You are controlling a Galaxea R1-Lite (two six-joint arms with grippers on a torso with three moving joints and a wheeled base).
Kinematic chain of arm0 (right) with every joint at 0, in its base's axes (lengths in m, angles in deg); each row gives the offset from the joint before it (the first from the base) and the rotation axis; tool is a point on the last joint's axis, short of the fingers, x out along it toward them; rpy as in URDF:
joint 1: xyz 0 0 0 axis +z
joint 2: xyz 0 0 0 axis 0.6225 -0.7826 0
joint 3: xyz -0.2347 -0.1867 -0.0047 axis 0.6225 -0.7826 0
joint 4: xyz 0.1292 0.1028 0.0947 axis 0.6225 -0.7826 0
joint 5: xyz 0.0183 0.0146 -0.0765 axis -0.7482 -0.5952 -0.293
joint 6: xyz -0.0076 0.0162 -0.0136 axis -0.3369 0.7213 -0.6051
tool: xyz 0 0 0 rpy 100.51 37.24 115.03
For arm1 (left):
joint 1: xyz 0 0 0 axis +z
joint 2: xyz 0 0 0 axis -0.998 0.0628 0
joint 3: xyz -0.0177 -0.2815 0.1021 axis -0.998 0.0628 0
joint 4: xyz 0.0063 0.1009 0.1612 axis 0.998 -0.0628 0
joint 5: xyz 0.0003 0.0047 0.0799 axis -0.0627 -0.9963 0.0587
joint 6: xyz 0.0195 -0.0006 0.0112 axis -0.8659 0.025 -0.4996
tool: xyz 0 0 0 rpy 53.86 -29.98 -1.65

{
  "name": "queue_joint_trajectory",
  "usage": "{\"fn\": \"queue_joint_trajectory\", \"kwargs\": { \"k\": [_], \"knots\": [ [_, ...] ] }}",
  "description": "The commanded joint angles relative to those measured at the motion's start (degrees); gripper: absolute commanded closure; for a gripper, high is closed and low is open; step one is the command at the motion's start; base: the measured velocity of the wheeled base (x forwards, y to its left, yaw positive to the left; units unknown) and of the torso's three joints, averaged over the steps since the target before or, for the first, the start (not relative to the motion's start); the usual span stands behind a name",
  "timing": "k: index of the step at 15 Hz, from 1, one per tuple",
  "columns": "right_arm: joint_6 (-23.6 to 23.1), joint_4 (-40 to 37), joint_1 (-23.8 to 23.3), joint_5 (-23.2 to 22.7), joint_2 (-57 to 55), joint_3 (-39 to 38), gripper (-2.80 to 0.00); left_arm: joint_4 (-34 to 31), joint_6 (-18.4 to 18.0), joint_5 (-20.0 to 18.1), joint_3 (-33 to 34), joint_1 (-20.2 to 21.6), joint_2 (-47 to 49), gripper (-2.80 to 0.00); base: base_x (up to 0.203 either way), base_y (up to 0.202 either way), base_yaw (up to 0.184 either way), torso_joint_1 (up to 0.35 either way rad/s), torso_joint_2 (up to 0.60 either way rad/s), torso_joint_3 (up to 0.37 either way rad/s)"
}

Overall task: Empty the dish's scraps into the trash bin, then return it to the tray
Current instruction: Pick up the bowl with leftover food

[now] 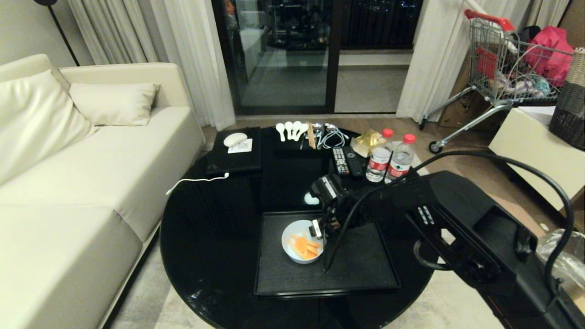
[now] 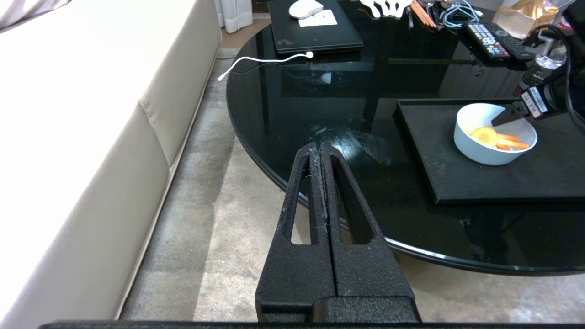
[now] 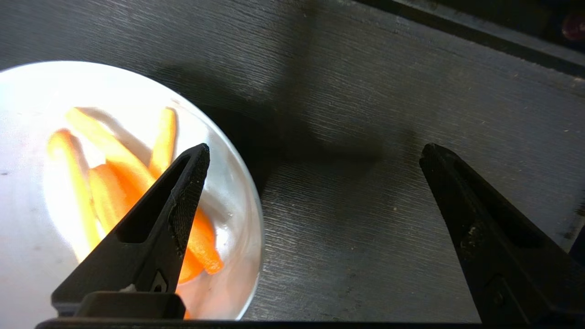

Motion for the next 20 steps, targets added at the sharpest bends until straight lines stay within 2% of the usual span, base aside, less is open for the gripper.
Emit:
{"fn": "queue_joint_trajectory", "kwargs": {
  "k": [1, 2, 3, 4, 6, 9, 20],
  "knots": [
    [0.04, -0.11, 0.09, 0.07, -0.33, -0.07, -2.8, 0.02, 0.02, -0.01, 0.0, 0.0, -0.02, 0.0, 0.0, 0.0, 0.0, 0.0, 0.0, 0.0],
    [-0.03, -0.06, 0.07, 0.07, -0.63, -0.09, -2.8, 0.02, 0.02, -0.01, 0.0, 0.0, -0.02, 0.0, 0.0, 0.0, 0.0, 0.0, 0.0, 0.0],
    [-0.05, -0.02, 0.09, 0.07, -0.75, -0.07, -2.58, 0.02, 0.02, -0.01, 0.0, 0.0, -0.02, 0.0, 0.0, 0.0, 0.0, 0.0, 0.0, 0.0],
    [-0.05, -0.02, 0.09, 0.16, -0.83, -0.07, 0.0, 0.02, 0.02, -0.01, 0.0, 0.0, -0.02, 0.0, 0.0, 0.0, 0.0, 0.0, 0.0, 0.0],
    [0.04, 0.04, 0.09, 0.51, -1.19, -0.16, 0.0, 0.02, 0.02, -0.01, 0.0, 0.0, -0.02, 0.0, 0.0, 0.0, 0.0, 0.0, 0.0, 0.0],
    [0.04, -0.02, 0.27, 3.59, -1.86, -0.16, 0.0, 0.02, 0.02, -0.01, 0.0, 0.0, -0.02, 0.0, 0.0, 0.0, 0.0, 0.0, 0.0, 0.0],
    [0.58, -0.1, 0.5, 3.5, -0.19, -1.71, 0.0, 0.02, 0.02, -0.01, 0.0, 0.0, -0.02, 0.0, 0.0, 0.0, 0.0, 0.0, 0.0, 0.0]
  ]
}}
